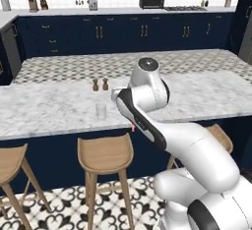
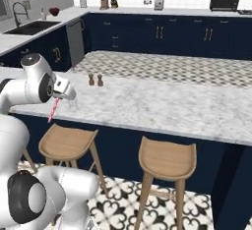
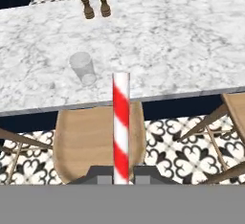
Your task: Take a straw from the drawer in front and place it inside the glass cup on the dining counter.
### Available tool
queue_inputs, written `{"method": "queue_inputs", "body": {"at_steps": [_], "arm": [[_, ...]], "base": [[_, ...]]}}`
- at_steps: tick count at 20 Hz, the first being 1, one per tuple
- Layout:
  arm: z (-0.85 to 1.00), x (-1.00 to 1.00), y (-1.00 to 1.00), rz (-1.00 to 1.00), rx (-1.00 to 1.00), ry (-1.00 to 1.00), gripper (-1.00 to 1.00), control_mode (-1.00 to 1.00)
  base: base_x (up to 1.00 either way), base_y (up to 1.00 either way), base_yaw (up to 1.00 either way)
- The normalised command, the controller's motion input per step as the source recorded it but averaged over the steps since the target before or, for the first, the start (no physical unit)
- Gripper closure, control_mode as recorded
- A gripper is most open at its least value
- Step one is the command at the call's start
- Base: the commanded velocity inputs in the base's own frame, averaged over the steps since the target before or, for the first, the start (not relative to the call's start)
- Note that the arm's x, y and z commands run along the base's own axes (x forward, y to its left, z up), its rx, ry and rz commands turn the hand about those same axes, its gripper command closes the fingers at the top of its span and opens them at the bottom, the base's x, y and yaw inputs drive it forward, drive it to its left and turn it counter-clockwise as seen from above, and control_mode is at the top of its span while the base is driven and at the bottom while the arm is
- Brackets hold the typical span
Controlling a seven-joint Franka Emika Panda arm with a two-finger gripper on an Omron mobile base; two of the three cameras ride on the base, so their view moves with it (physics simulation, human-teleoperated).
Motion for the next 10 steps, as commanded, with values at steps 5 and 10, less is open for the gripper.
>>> {"method": "queue_inputs", "body": {"at_steps": [5,10], "arm": [[0.00,0.00,0.00,0.00,0.00,0.00,1.00,1.00],[0.17,0.12,0.09,-0.04,0.07,-0.03,1.00,-1.00]], "base": [[0.70,0.46,-0.21],[0.09,0.08,-0.03]]}}
